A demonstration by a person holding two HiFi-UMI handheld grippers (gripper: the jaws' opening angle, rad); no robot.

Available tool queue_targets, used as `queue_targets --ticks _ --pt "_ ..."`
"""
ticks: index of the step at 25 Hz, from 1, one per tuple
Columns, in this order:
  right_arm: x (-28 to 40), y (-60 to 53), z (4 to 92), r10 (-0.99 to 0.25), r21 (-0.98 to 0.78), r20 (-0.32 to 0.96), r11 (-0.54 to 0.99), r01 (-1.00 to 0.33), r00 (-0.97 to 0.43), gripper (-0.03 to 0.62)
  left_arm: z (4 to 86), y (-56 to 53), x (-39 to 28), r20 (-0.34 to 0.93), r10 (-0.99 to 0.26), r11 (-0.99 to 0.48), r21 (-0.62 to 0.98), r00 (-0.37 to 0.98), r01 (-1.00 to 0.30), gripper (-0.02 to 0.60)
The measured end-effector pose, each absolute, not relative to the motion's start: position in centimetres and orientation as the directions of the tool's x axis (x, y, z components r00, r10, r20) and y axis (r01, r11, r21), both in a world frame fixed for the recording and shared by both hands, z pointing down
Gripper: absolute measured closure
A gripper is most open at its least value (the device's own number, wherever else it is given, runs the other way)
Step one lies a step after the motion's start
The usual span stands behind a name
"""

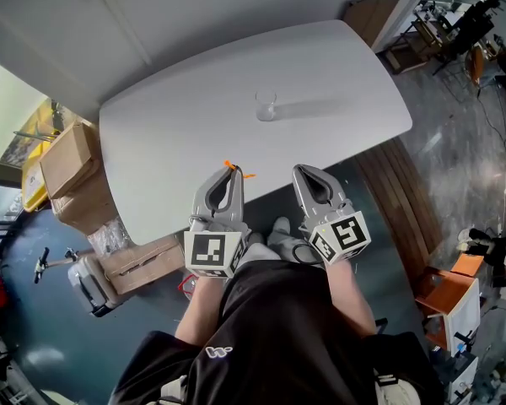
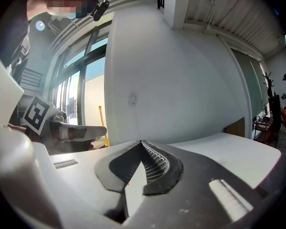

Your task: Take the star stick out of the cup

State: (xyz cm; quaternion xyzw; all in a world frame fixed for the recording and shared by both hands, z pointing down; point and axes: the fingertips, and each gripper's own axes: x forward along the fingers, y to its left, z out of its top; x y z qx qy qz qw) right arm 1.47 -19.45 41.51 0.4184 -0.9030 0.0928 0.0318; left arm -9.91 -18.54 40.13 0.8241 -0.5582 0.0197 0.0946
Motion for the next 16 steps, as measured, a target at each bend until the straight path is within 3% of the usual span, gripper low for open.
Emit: queue_targets --ticks 11,16 --pt "2.7 -19.1 41.2 -0.751 -0.156 0.130 0.629 -0.762 -0.647 0.588 38.8 -17.6 -9.5 0.123 -0.920 -0.357 0.128 0.372 -0.925 0.565" --pt "0.6 -19.3 41.1 -0.753 -0.136 0.118 0.633 -0.762 -0.647 0.588 38.9 -17.3 -12.5 0.113 -0.930 -0.334 0.146 0.351 -0.931 0.565"
